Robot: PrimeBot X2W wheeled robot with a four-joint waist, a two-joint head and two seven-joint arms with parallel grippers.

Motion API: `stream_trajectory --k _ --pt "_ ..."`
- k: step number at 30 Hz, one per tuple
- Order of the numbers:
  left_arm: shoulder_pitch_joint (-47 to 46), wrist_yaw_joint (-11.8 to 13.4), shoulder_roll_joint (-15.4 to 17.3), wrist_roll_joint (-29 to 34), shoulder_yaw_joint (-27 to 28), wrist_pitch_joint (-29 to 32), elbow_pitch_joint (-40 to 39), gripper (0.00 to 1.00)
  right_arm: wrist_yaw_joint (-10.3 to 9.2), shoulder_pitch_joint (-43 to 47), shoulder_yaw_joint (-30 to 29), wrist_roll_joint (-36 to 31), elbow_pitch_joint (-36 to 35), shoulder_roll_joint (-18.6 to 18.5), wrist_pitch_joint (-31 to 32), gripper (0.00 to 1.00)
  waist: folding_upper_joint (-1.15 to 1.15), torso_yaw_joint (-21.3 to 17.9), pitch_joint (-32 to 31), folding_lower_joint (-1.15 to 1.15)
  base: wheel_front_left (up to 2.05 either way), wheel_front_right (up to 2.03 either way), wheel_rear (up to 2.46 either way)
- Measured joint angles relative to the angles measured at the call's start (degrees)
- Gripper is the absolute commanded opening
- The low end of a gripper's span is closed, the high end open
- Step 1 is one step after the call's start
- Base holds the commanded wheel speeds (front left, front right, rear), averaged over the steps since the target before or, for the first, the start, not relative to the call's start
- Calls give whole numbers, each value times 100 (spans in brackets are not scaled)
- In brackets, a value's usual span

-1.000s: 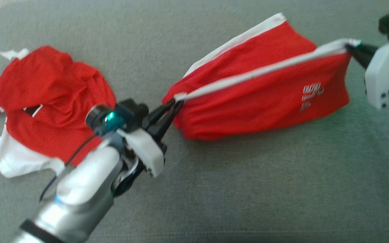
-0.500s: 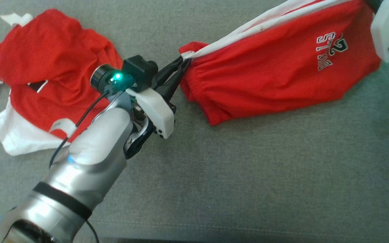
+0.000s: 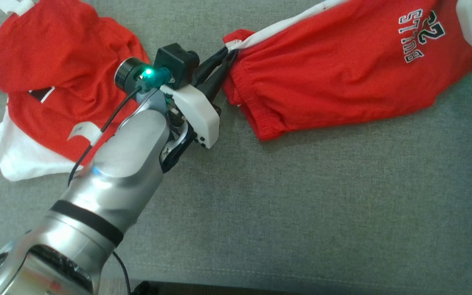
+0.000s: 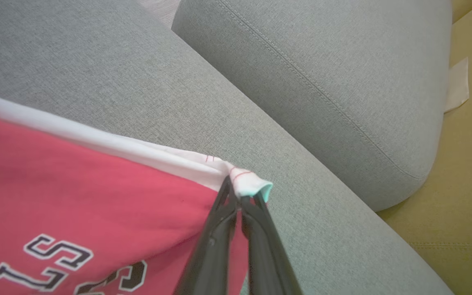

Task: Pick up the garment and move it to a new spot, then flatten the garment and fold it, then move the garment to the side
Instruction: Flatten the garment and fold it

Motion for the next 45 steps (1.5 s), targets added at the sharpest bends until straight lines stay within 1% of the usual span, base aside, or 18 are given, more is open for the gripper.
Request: stream_trajectory --k 1,2,3,4,5,12,19,24,29,32,36,38,42,45 --pt "-30 -1 -12 1 1 -1 41 0 0 -32 42 11 65 41 -47 0 0 -4 22 0 0 0 0" --pt "-62 -13 -24 8 7 -2 86 2 0 -53 75 51 138 87 -96 0 0 -8 42 0 0 0 0" --pt "-82 -16 -37 33 13 -8 123 41 0 -68 105 86 205 122 -147 48 0 -13 59 0 0 0 0" --pt "-94 -16 -48 44 21 -8 159 92 0 -81 146 151 263 159 -192 100 0 -20 73 0 0 0 0" --pt "-101 -15 -59 44 30 -8 197 100 0 -92 186 205 330 201 -235 100 0 -32 80 0 0 0 0" --pt "-104 -18 -84 97 116 -8 310 100 0 -90 331 457 726 342 -658 100 0 -129 -50 0 0 0 0" --pt "65 -10 -34 107 423 -8 232 100 0 67 162 886 947 503 -1233 100 0 -247 -393 0 0 0 0" --pt "460 101 64 142 723 -8 -20 100 0 511 -187 1205 1149 665 -1872 100 0 -365 -793 0 0 0 0" --pt "878 310 193 141 1235 -8 -492 100 0 914 -547 1393 1179 900 -2619 100 0 -518 -1194 0 0 0 0" --pt "1197 460 249 142 1582 -8 -861 100 0 1155 -798 1451 1166 1028 -2883 100 0 -616 -1418 -1 0 0 0" --pt "1761 661 279 260 2018 -8 -1411 100 0 1634 -1328 1467 1115 1209 -3018 100 0 -741 -1699 -1 0 0 0" --pt "2079 753 276 303 2253 -8 -1689 100 0 1934 -1808 1405 991 1291 -3019 100 0 -801 -1828 -1 0 0 0" --pt "2702 849 245 548 2598 -8 -2218 100 0 2641 -2941 823 542 1384 -3033 100 0 -894 -2061 -1 0 0 0" --pt "3189 848 158 649 2835 -8 -2497 100 0 3424 -3717 180 133 1603 -3032 100 0 -946 -2229 -1 0 0 0"
